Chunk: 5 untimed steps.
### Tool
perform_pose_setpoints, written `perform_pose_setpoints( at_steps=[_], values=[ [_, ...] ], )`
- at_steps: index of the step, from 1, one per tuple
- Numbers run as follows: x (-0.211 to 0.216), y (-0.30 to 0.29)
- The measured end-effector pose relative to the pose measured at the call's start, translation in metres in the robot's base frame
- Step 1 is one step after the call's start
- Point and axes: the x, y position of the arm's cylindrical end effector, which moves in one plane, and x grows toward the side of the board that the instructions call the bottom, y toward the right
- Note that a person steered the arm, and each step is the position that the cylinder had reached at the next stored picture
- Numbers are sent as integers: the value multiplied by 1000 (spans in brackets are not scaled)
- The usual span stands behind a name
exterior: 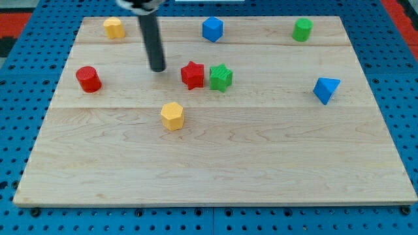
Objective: Move the red star towards bottom right
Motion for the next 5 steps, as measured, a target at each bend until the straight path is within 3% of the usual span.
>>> perform_pose_setpoints(
  at_steps=[1, 2, 3, 5],
  values=[
    [-10, 28],
    [48, 112],
    [76, 146],
    [61, 69]
  ],
)
